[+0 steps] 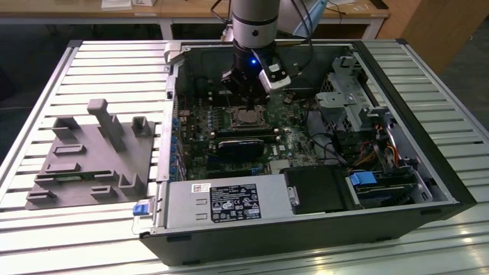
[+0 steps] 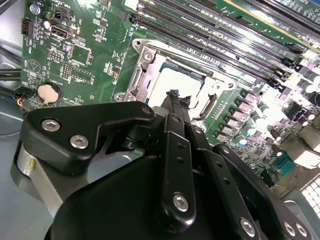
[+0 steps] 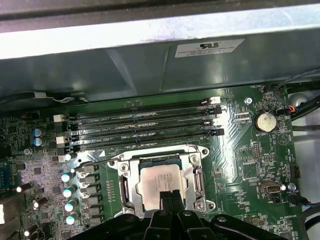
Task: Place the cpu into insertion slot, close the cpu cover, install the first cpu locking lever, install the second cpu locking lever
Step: 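Install the first cpu locking lever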
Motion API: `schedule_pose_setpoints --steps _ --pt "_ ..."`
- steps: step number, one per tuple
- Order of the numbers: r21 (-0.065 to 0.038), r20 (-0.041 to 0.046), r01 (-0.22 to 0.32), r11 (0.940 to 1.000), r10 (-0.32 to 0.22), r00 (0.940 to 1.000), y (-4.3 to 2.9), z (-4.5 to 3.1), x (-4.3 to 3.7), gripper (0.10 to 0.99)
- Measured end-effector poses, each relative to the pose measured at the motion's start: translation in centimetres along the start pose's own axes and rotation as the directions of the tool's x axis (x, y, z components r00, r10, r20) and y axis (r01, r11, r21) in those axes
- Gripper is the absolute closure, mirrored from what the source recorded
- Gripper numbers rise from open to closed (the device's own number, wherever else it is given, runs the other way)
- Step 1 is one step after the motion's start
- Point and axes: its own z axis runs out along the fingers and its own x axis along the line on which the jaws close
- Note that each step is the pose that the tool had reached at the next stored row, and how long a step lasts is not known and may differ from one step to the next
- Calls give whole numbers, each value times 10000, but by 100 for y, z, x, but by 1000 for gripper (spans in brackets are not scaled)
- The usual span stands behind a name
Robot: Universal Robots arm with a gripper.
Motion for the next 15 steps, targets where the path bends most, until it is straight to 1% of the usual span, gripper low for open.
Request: schedule_pose_setpoints --steps 5,15 --pt "0 0 -1 10000 1 10000 -9 -3 61 980" --pt "0 1 -1 10000 1 10000 -40 -13 292 980"
